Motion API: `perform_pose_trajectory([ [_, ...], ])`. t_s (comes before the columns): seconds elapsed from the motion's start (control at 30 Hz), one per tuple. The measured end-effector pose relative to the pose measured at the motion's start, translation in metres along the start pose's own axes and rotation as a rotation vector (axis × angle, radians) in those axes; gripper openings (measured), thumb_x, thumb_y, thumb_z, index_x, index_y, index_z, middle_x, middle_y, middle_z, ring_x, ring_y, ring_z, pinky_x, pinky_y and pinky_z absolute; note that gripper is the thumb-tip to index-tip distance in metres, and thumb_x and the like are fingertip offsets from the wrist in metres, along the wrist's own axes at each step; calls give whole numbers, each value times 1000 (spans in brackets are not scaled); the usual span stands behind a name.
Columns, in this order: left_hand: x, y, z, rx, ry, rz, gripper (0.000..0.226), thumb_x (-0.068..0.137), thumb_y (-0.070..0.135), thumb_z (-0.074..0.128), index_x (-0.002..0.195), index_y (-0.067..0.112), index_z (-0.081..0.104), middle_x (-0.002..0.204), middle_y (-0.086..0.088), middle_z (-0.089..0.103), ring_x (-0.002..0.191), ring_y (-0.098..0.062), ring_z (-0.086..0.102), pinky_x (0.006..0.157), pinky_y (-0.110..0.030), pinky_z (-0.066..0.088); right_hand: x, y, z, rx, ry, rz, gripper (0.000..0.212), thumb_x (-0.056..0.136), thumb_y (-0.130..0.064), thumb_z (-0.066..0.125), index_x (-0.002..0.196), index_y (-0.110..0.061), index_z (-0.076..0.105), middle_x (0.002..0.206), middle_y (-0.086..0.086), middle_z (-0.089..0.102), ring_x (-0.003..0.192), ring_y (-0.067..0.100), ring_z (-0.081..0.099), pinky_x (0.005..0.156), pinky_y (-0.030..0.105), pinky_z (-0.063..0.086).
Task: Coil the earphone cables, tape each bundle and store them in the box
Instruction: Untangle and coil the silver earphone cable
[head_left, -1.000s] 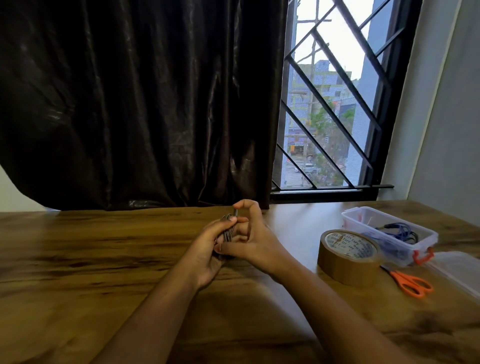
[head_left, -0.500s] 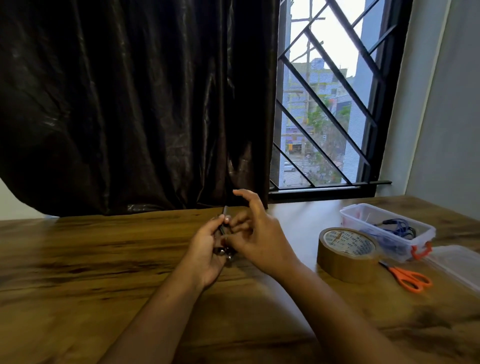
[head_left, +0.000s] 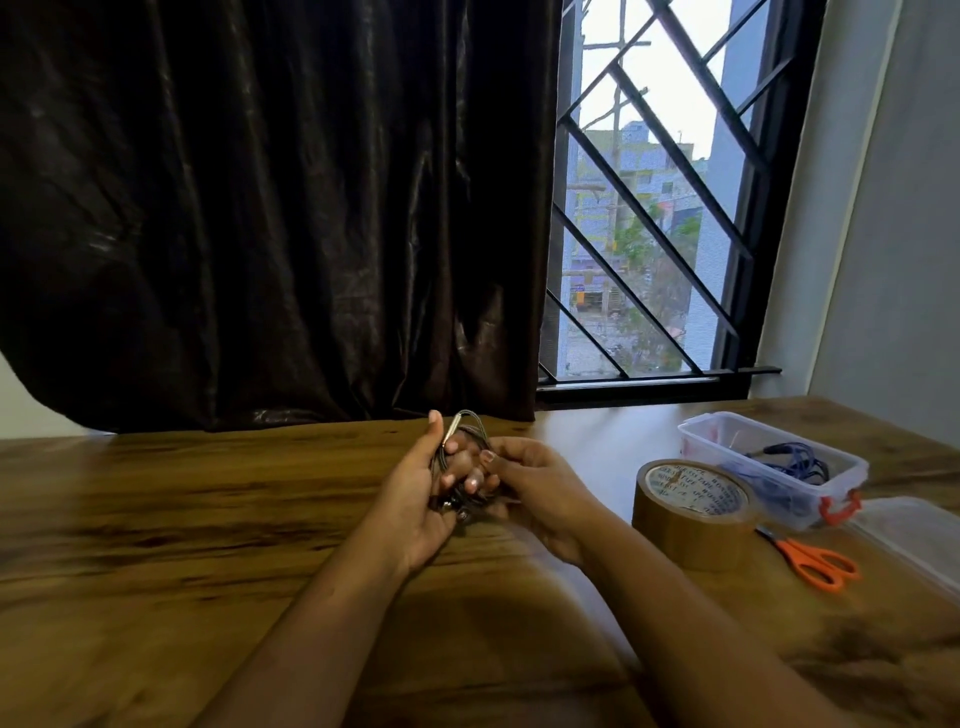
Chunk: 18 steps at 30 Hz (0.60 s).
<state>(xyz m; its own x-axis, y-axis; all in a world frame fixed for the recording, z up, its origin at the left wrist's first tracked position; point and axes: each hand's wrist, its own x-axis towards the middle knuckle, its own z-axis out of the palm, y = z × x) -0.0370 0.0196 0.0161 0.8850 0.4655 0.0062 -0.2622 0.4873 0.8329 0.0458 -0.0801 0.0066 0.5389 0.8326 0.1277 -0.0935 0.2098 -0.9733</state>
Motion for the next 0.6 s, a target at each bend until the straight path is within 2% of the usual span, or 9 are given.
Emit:
perform_pose_trajectory([
  [0.07, 3, -3, -2, 105, 106, 4, 45, 95, 45, 41, 65, 13, 50, 42, 2, 44, 43, -14, 49, 55, -28, 49, 1, 0, -4, -12, 69, -36, 20, 97, -8, 48, 111, -5, 61, 93, 14, 69, 83, 22, 65, 67, 32, 57],
  [0.17, 3, -5, -3, 244, 194, 36, 34, 96, 40, 45, 77, 14, 55, 58, 0, 53, 58, -17, 54, 57, -31, 42, 3, -1, -8, 102, 185, -99, 20, 92, -4, 55, 113, -5, 53, 86, 11, 66, 71, 16, 66, 62, 29, 58],
  [0.27, -1, -4, 2, 222, 193, 23, 28, 97, 33, 45, 85, 10, 55, 71, -5, 56, 74, -23, 59, 72, -40, 52, 2, -4, -9, 98, 222, -123, 9, 93, -6, 55, 101, -2, 55, 75, 8, 64, 61, 13, 62, 57, 25, 58],
  [0.37, -3, -7, 2, 309, 166, -24, 30, 97, 36, 43, 91, 9, 56, 86, -11, 64, 85, -29, 65, 86, -50, 51, 2, -2, -12, 66, 243, -108, 11, 93, -6, 54, 100, 2, 57, 72, 7, 62, 57, 12, 61, 54, 23, 56],
  [0.47, -1, -9, -2, 408, 150, -24, 33, 98, 38, 41, 95, 12, 60, 95, -10, 68, 88, -26, 66, 86, -42, 50, 2, 0, -18, 8, 244, -106, 12, 93, -5, 55, 102, 3, 58, 69, 5, 63, 58, 10, 57, 55, 20, 53],
  [0.53, 0, -9, -3, 446, 138, 4, 35, 97, 39, 42, 100, 11, 62, 89, -6, 71, 82, -20, 67, 81, -34, 51, 3, -1, -21, -38, 227, -105, 12, 92, -5, 56, 101, 2, 58, 67, 3, 63, 56, 8, 55, 53, 18, 50],
  [0.6, 0, -8, -2, 478, 114, 31, 36, 97, 40, 42, 99, 10, 63, 79, -2, 73, 72, -15, 69, 69, -28, 53, 3, -3, -23, -116, 200, -96, 8, 91, -5, 57, 97, -1, 60, 67, 2, 62, 54, 7, 53, 51, 17, 47],
])
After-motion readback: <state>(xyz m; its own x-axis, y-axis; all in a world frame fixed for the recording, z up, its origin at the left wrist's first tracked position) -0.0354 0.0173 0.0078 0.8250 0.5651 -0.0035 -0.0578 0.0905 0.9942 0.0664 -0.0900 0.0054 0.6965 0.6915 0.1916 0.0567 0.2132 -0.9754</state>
